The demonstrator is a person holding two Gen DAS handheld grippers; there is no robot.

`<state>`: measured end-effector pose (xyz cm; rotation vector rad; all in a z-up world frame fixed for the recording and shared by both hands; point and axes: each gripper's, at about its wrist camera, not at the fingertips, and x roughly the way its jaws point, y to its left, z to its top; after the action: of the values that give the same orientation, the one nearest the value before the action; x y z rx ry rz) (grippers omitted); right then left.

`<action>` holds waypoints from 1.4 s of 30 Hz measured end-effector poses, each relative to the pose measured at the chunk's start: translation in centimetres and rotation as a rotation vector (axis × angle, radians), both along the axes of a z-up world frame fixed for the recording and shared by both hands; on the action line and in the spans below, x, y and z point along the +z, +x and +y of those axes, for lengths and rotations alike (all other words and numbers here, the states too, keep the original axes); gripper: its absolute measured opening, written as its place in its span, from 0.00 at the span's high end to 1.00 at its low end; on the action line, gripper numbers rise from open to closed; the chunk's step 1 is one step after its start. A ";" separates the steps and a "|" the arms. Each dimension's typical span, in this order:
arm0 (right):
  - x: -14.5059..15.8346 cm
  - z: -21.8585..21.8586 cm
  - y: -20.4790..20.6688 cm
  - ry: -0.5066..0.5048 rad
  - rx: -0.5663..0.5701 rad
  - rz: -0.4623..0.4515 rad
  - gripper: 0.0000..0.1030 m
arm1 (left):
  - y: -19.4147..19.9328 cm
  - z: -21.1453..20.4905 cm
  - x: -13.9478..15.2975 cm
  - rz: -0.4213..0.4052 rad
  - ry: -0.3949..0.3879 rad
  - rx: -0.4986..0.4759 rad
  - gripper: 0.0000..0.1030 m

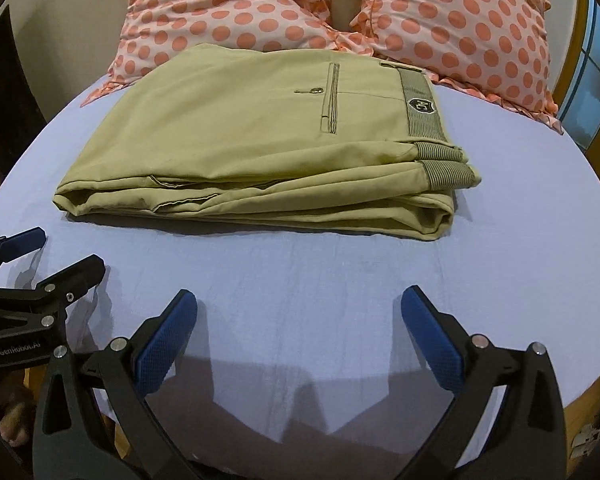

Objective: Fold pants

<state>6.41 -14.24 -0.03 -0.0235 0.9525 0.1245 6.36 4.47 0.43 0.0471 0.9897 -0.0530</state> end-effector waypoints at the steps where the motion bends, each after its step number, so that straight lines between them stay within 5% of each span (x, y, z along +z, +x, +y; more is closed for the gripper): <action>1: 0.0 0.0 0.0 0.000 -0.001 0.000 0.01 | -0.1 0.0 0.0 -0.008 -0.003 0.001 0.02; 42: 0.1 -0.2 0.2 -0.001 -0.006 -0.002 0.01 | 0.0 -0.1 -0.1 -0.016 0.004 0.010 0.02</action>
<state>6.59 -14.46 0.09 -0.0211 0.9510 0.1185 6.40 4.39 0.37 0.0460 0.9740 -0.0411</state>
